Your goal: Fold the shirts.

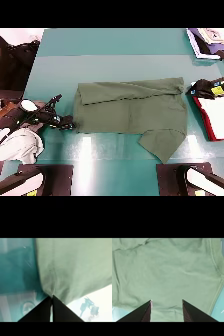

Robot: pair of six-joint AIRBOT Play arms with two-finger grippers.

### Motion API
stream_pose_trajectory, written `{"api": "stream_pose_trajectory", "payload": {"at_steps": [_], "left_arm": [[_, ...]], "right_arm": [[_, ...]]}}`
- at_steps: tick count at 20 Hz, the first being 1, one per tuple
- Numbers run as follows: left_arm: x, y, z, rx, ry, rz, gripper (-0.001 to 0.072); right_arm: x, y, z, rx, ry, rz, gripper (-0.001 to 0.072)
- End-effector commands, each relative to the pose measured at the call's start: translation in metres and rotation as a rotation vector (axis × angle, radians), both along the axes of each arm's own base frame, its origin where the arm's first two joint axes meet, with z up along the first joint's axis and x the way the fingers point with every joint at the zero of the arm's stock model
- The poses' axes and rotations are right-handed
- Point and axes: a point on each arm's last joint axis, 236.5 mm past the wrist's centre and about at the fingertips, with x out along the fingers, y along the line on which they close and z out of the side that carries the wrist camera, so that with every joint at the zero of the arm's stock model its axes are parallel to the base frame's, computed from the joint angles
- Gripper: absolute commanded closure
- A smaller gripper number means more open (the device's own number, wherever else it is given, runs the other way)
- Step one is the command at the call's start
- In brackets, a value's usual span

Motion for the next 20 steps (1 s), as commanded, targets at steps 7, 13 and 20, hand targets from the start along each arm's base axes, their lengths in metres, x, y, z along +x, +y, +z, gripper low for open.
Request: {"api": "stream_pose_trajectory", "payload": {"at_steps": [7,13,20], "left_arm": [[0.021,0.0,0.056,0.007,-0.149,-0.086,0.0683],[0.021,0.0,0.056,0.006,-0.148,-0.086,0.0683],[0.019,-0.001,0.056,0.003,-0.14,-0.091,0.0683]], "right_arm": [[-0.145,0.019,-0.096,-0.015,0.334,-0.012,0.0285],[-0.204,0.039,-0.134,0.022,0.455,-0.077,0.0285],[-0.211,0.036,-0.163,0.019,0.54,-0.126,0.0285]]}}
